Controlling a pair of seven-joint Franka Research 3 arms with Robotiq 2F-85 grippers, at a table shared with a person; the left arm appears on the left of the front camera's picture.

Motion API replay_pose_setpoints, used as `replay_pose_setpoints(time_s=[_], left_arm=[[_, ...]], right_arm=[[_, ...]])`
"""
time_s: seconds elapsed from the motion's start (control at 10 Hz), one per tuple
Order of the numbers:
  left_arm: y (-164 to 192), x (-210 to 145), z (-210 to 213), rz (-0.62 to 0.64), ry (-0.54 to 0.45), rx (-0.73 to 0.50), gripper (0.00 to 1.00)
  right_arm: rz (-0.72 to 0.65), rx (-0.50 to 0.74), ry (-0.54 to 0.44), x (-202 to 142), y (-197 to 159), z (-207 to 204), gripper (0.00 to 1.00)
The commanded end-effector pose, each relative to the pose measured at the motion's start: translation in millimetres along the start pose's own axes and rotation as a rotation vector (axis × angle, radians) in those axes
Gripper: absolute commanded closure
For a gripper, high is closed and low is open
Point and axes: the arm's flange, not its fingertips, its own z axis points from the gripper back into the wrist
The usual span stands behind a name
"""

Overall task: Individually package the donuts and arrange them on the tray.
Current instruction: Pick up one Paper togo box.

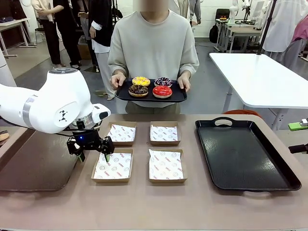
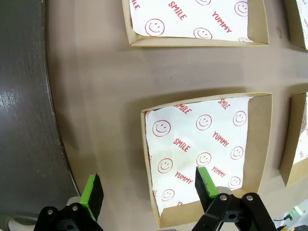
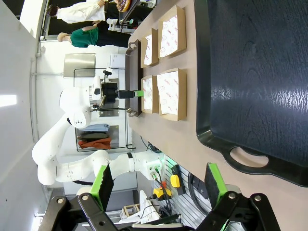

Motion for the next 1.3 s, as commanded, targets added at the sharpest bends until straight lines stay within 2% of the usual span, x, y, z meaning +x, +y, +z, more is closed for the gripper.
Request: replay_pose_setpoints(time_s=[0.0,0.2,0.6,0.7,0.8,0.9,1.0,1.1,1.2], left_arm=[[0,0,0,0.0,0.0,0.0,0.0],[-6,2,-4,0.014,-0.009,0.05,0.0],[-19,4,-9,0.037,0.004,0.063,0.0],[-21,5,-10,0.037,0.002,0.043,0.19],[-21,7,-11,0.042,0.008,0.039,0.57],[-21,7,-10,0.043,0.011,0.037,0.76],[-21,8,-10,0.042,0.014,0.039,0.63],[-21,8,-10,0.044,0.017,0.039,1.0],[-21,8,-10,0.044,0.019,0.04,1.0]], right_arm=[[0.002,0.008,-0.004,1,1,-1,0.0],[0.002,0.008,-0.004,1,1,-1,0.0],[0.002,0.008,-0.004,1,1,-1,0.0],[0.002,0.008,-0.004,1,1,-1,0.0],[0.002,0.008,-0.004,1,1,-1,0.0],[0.002,0.008,-0.004,1,1,-1,0.0],[0.002,0.008,-0.004,1,1,-1,0.0],[0.002,0.008,-0.004,1,1,-1,0.0],[0.002,0.008,-0.004,1,1,-1,0.0]])
